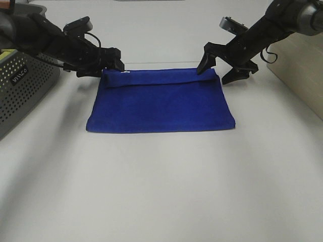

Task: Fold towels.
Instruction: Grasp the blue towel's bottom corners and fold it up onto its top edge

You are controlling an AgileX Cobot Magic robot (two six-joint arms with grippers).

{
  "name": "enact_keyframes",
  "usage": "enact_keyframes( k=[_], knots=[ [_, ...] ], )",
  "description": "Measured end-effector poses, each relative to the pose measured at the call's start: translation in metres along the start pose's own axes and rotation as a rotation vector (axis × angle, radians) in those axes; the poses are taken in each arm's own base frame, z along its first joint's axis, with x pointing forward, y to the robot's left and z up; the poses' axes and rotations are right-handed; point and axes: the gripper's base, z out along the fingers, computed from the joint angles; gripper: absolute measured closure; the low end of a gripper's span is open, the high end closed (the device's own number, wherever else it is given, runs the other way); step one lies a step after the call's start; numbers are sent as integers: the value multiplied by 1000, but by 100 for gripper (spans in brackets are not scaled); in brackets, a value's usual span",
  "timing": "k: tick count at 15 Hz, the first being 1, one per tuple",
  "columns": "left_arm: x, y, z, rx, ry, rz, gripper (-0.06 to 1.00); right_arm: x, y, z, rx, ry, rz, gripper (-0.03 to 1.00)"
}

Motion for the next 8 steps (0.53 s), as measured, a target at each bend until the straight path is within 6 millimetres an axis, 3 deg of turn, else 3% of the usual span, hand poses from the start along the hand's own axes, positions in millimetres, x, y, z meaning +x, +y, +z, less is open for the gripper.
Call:
enact_keyframes(
  k=[5, 8],
  knots=[
    [5, -16, -25, 58, 149, -60, 22, 7, 15, -26, -28, 140, 7, 12],
    [33, -14, -40, 15, 232, -149, 22, 9, 17, -32, -18, 160, 21, 13]
  ],
)
